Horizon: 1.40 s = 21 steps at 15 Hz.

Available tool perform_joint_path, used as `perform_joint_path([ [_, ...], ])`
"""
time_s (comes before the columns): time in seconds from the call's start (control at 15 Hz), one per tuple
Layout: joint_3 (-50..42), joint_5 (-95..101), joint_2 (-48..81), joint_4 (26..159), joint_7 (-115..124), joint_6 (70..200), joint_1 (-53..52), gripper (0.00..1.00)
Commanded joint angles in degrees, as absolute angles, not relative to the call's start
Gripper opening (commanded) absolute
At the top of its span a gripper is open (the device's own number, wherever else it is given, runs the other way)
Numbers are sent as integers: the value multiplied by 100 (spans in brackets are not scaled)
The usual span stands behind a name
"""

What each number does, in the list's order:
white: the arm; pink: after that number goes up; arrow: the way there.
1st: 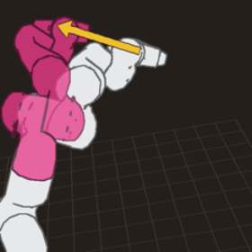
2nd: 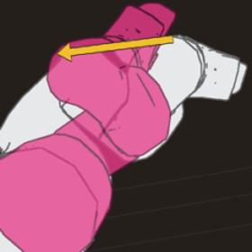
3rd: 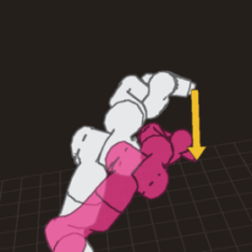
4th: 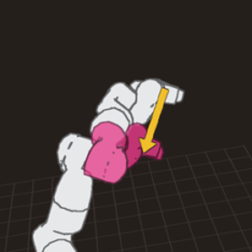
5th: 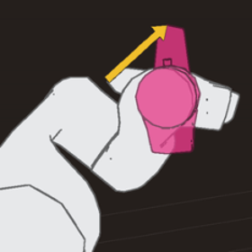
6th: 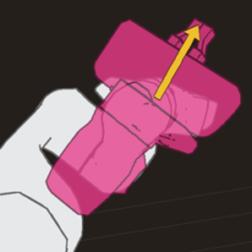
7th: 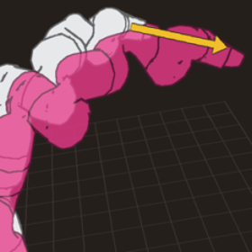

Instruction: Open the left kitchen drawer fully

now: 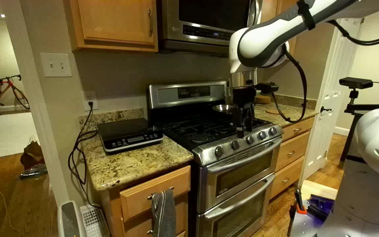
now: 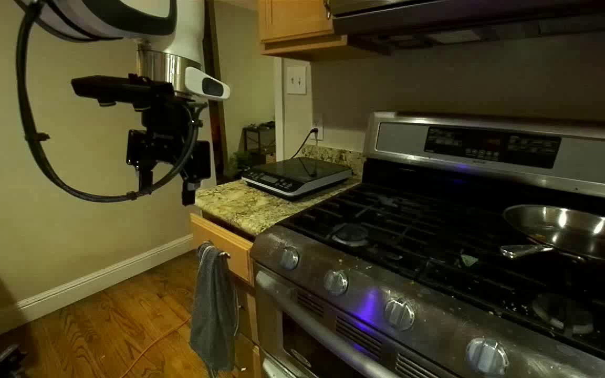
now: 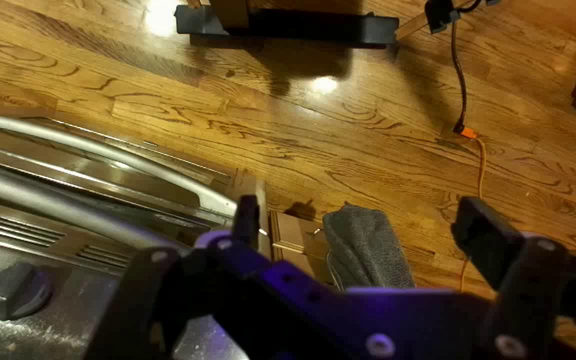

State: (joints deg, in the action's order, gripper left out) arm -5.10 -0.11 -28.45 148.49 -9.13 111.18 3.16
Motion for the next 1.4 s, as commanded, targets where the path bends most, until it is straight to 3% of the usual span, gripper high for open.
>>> perform_joint_path([
  [0.0,-523,-5,-2845,14842,-905,11111,301,100],
  [0.87,-428,5,-2726,14858,-933,11387,210,100],
  [1.33,114,-260,-2284,15174,-1026,13267,-506,100],
])
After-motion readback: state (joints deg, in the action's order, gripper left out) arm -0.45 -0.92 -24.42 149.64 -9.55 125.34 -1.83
